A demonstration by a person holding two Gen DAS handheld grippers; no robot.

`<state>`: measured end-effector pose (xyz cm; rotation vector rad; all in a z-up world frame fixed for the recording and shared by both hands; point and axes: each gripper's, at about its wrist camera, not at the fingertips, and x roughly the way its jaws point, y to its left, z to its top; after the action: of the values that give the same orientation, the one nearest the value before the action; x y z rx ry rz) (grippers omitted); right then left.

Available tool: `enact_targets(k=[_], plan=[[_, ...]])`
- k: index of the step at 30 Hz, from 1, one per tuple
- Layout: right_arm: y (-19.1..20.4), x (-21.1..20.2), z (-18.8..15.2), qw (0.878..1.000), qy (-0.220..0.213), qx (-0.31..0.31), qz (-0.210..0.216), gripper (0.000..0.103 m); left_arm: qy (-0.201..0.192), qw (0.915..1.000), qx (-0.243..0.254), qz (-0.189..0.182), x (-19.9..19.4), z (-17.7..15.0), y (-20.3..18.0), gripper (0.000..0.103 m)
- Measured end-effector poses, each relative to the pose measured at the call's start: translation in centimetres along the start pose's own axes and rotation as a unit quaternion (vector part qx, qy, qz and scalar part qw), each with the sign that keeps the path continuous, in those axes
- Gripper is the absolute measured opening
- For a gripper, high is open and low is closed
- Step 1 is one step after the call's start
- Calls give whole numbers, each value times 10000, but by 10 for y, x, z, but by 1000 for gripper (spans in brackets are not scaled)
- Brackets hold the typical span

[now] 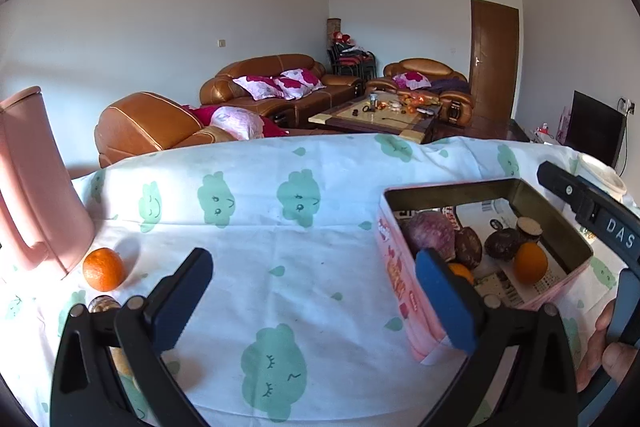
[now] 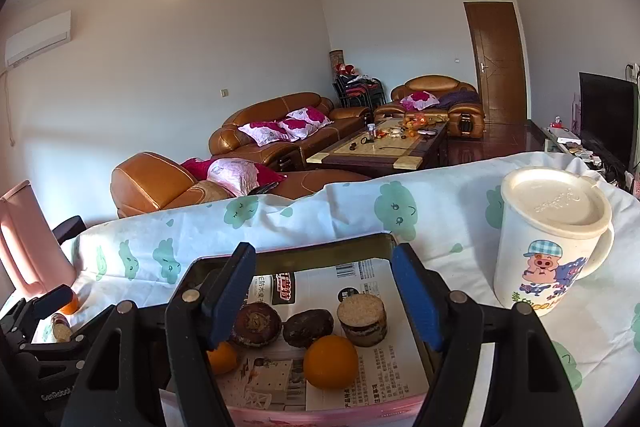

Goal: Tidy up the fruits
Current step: 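Lift both open tools out of the pink tin box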

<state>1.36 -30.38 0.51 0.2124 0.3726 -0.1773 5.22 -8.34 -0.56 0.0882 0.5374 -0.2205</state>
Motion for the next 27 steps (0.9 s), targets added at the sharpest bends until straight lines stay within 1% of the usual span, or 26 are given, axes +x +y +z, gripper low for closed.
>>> enact_targets(k=[7,11,16,27], plan=[[6,-13,-6,9999,-77,128,-64,72,-37,10000,60,52,-11,-8,16,103],[17,-21,-12,9999,-60,113,-51,72,1,9999,113,9,-14,-11,25,103],[32,-26,-20,9998,77,142,128,72,50,9998,155,100,-17,-15,41,103],[88,-27,-32,9983,272,0,520,72,61,9994,7,327,-21,-19,90,103]])
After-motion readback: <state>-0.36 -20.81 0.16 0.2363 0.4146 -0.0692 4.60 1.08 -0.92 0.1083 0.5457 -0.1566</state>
